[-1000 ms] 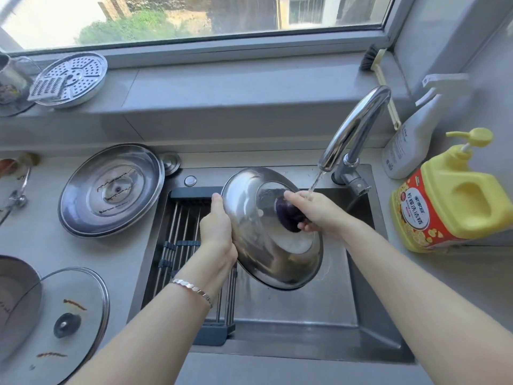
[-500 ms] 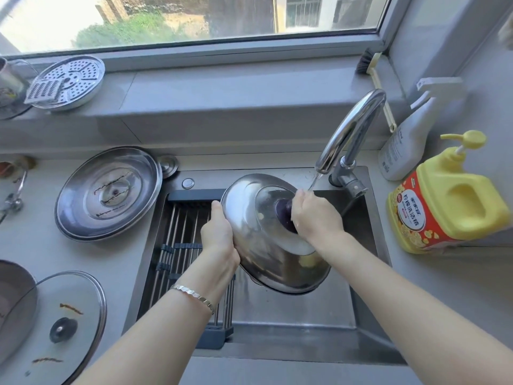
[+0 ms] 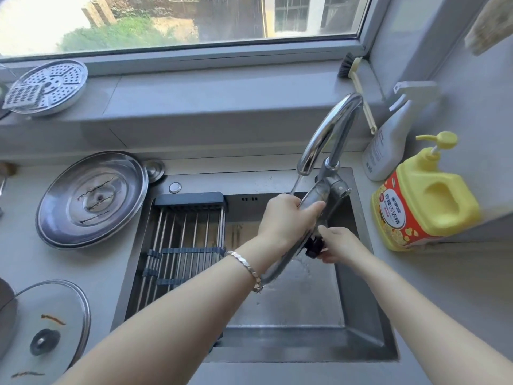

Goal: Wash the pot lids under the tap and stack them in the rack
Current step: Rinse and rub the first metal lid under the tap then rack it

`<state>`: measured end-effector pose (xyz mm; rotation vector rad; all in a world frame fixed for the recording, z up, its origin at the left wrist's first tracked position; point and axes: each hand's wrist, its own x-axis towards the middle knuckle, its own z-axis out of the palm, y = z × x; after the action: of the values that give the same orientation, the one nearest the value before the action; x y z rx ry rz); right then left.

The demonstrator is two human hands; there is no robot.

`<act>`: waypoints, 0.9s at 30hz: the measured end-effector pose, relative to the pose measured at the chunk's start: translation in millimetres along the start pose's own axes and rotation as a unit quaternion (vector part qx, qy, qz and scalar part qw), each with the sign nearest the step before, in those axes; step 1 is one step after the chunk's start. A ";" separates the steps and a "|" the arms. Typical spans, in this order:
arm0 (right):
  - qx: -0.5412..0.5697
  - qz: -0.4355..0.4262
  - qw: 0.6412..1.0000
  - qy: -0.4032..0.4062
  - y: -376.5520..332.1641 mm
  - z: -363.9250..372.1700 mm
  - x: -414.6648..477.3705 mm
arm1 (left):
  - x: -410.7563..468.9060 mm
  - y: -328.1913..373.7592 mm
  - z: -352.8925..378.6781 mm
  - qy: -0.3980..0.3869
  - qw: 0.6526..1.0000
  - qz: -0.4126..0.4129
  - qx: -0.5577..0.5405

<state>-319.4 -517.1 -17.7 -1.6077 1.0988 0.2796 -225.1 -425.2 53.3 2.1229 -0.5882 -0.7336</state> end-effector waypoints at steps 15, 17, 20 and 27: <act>0.091 -0.034 0.979 0.180 -10.7 -29.8 17.1 | -5.3 -65.3 -61.6 0.116 0.979 -0.123 -0.117; 0.123 -0.041 0.971 0.202 -20.6 -29.8 23.4 | -11.7 -71.9 -65.2 0.092 0.981 -0.122 -0.117; 0.165 -0.033 0.958 0.232 -31.7 -25.5 28.4 | -16.7 -73.7 -65.8 0.080 0.983 -0.119 -0.116; 0.074 -0.078 0.965 0.241 -48.9 -20.3 22.2 | -33.9 -59.2 -65.1 0.080 0.995 -0.016 0.058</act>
<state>-277.2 -548.0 6.1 -1.6576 1.3099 -0.3111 -196.6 -335.4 49.4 2.2786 -0.5220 -0.5517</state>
